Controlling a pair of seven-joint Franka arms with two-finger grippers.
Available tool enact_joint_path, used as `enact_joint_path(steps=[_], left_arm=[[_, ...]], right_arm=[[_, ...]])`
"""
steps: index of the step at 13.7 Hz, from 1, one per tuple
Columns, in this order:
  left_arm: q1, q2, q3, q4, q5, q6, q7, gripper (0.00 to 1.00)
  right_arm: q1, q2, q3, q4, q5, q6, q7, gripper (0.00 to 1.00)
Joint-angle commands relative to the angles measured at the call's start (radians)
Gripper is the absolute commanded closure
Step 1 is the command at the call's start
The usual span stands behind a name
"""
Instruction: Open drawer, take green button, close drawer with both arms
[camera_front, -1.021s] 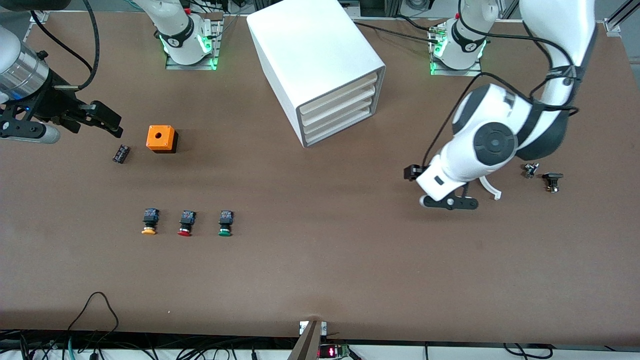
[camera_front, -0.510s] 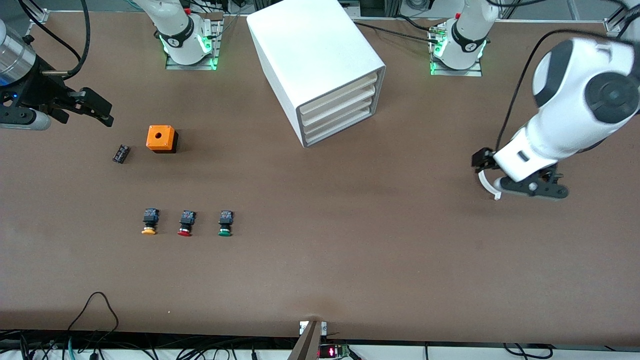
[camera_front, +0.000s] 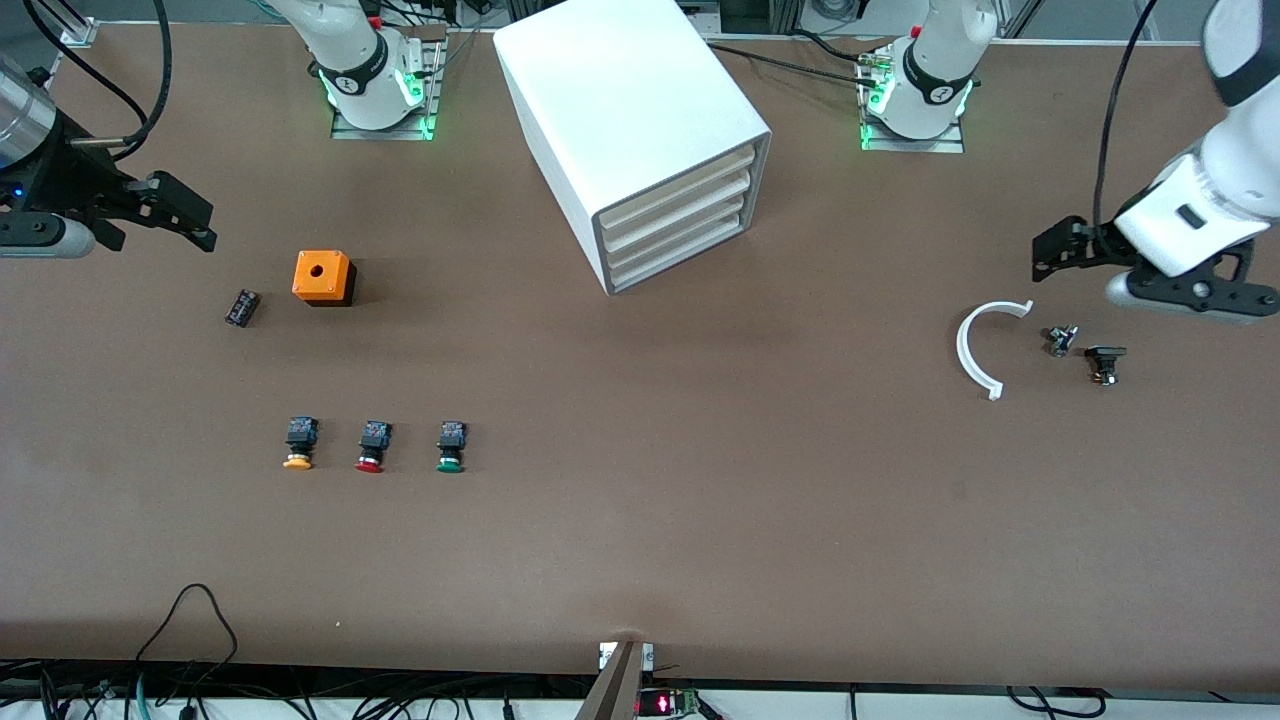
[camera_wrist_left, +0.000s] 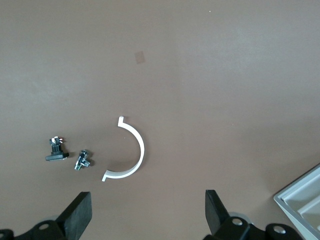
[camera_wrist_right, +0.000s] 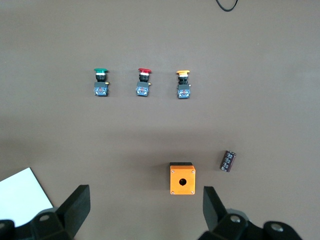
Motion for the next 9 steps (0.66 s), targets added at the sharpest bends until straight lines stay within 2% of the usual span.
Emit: enact_joint_path(steps=[1,9], left_arm=[[-0.041,-0.007,0.027,0.042,0.042,-0.030,0.034,0.00],[-0.031,0.022,0.019,0.055,0.047,-0.028,0.014,0.00]], right_arm=[[-0.010,0.014,0.008,0.043,-0.024,-0.013,-0.020,0.00],[-0.005,0.016,0.010,0.043,-0.029,-0.021,-0.021,0.00]])
